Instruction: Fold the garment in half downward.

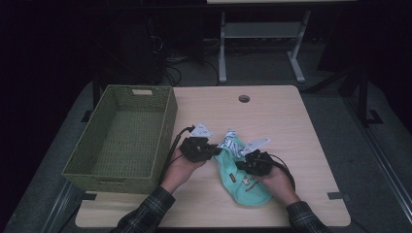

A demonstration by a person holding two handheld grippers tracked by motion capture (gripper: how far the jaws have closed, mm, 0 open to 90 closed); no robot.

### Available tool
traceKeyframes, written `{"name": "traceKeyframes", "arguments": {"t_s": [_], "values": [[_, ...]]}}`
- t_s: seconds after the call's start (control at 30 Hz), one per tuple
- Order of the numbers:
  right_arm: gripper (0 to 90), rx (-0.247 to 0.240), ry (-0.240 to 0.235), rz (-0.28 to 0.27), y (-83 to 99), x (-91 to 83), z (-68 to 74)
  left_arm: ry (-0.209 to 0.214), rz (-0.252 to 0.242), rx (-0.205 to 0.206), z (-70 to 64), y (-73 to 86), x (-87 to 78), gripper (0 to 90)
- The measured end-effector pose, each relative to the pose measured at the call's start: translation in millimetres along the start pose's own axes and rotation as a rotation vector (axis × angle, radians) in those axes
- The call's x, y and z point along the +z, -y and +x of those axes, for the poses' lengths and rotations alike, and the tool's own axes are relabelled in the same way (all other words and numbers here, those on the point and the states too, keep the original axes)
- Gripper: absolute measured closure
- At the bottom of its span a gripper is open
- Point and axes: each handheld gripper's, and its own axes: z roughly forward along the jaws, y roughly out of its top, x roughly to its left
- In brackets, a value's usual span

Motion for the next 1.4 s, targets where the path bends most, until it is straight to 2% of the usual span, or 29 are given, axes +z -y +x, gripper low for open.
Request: {"name": "traceKeyframes", "arguments": {"t_s": [0.27,0.43,0.47,0.67,0.77,0.9,1.17,1.33,1.37,1.4], "values": [[89.7,-0.017,0.007,-0.006,-14.1,11.7,-5.1,-0.021,-0.017,-0.008,3.1,-0.4,-3.2,81.4],[89.6,-0.003,0.007,-0.046,-13.1,-3.0,-7.0,-0.041,-0.017,0.000,6.2,-1.0,-6.2,81.5],[89.6,0.006,0.009,-0.065,-8.7,-15.3,-7.3,-0.061,-0.019,0.002,6.7,-1.3,-7.4,81.4],[89.6,0.021,0.031,-0.058,19.8,-40.4,-3.8,-0.165,-0.018,0.002,13.9,-1.8,-14.5,81.5],[89.6,0.032,0.032,-0.054,30.7,-47.8,0.8,-0.175,-0.030,-0.011,17.4,-1.4,-17.8,81.4],[89.6,0.036,0.017,-0.034,39.6,-46.6,4.7,-0.165,-0.027,-0.008,17.7,-0.8,-17.7,81.4],[89.6,0.026,0.010,0.010,39.7,-34.3,4.2,-0.135,-0.050,0.005,10.7,-4.0,-19.7,81.4],[89.6,0.023,0.010,0.008,37.4,-32.0,5.7,-0.086,-0.048,0.028,4.9,-7.1,-20.1,81.4],[89.6,0.022,0.009,0.009,36.6,-31.3,6.1,-0.072,-0.056,0.015,2.9,-7.5,-19.0,81.4],[89.6,0.017,0.008,0.011,36.0,-30.9,6.1,-0.061,-0.052,0.019,2.3,-7.9,-18.5,81.3]]}}
